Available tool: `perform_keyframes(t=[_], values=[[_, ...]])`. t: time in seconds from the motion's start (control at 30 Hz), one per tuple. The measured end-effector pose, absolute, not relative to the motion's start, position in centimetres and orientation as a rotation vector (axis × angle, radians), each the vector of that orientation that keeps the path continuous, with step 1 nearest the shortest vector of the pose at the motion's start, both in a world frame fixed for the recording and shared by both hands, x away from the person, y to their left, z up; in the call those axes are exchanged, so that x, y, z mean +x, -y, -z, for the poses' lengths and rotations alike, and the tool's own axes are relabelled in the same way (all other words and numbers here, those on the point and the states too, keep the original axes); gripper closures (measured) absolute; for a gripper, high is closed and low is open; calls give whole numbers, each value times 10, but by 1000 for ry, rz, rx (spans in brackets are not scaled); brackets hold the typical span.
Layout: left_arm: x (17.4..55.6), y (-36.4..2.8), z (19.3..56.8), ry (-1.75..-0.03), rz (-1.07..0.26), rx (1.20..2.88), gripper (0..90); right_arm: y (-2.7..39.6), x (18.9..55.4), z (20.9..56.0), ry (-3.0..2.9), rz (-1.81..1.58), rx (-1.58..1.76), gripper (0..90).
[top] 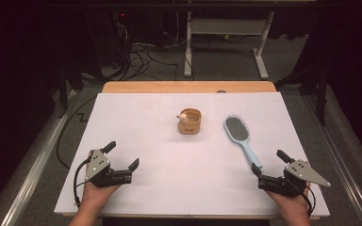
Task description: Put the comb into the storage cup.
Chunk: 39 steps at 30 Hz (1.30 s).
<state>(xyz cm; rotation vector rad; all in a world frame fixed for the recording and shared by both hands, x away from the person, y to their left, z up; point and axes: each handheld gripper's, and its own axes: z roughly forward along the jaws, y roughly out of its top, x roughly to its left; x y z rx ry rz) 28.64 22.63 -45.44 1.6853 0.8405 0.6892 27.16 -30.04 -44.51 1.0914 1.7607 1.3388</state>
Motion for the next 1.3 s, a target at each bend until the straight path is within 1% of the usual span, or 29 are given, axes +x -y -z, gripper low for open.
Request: perform_keyframes(t=[0.23,0.43,0.6,0.9,1.3], values=[[285,-225,454,-831,-711,1689,0,303,272,446,-1754,-1350,1106,4],[286,-226,454,-831,-703,1683,1,302,273,446,-1755,-1350,1110,4],[285,-226,454,-823,-712,1675,20,302,273,446,-1761,-1346,1116,4],[286,-224,456,-820,-671,1700,37,299,276,447,-1793,-1300,1130,4],[286,-222,456,-821,-651,1712,42,296,279,449,-1828,-1243,1149,4]])
